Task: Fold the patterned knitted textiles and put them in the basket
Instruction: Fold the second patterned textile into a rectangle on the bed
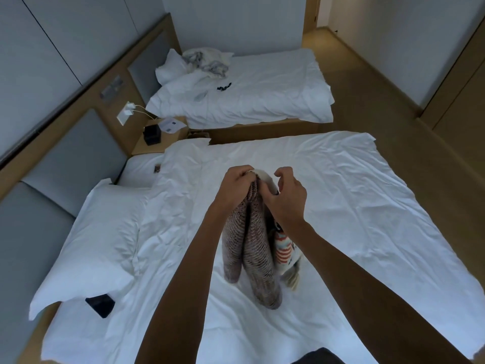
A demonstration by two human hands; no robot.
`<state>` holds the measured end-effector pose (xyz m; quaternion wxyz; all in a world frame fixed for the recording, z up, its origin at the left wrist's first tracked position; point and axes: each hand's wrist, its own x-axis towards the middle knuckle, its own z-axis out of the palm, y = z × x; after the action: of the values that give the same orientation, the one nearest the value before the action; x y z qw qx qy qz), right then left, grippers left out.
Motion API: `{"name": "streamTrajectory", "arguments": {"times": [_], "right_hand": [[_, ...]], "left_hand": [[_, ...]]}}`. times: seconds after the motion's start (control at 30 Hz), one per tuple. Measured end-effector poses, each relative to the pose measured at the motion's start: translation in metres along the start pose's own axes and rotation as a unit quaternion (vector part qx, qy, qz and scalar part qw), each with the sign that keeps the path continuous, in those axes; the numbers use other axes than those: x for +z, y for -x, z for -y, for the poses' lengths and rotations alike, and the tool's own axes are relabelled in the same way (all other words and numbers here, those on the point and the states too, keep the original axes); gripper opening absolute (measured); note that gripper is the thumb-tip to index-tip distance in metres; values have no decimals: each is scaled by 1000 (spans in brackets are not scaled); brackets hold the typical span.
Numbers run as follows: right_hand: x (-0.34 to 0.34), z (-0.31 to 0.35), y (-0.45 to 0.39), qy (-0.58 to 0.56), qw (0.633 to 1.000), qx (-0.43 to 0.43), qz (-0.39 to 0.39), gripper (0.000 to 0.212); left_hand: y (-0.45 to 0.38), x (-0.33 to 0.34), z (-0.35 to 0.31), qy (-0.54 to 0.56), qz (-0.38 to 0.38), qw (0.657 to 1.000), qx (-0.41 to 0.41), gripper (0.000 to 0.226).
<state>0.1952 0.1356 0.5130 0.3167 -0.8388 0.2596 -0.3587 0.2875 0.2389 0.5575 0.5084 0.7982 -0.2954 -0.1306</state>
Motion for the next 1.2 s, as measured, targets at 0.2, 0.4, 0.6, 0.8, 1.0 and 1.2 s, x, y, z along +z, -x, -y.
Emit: {"name": "streamTrajectory", "arguments": {"times": [0.2, 0.4, 0.6, 0.8, 1.0, 1.2], "right_hand": [[11, 1, -4, 46, 994, 57, 86, 23], [9, -2, 0, -104, 992, 75, 18, 28], [2, 1, -7, -75, 990, 14, 122, 34], [2, -16, 0, 61, 993, 9, 100, 41], [1, -24, 7, 213, 960, 57, 174, 14], [-4, -18, -2, 152, 984, 31, 87, 19]], "left_hand": [[10, 3, -8, 7, 19, 997, 75, 44], [-1, -2, 9, -69, -33, 996, 48, 17], [8, 10, 22, -60, -180, 982, -16, 16], [5, 8, 24, -65, -217, 974, -6, 12], [7, 5, 34, -74, -294, 952, -29, 14], [5, 6, 37, -115, -256, 958, -55, 31]]}}
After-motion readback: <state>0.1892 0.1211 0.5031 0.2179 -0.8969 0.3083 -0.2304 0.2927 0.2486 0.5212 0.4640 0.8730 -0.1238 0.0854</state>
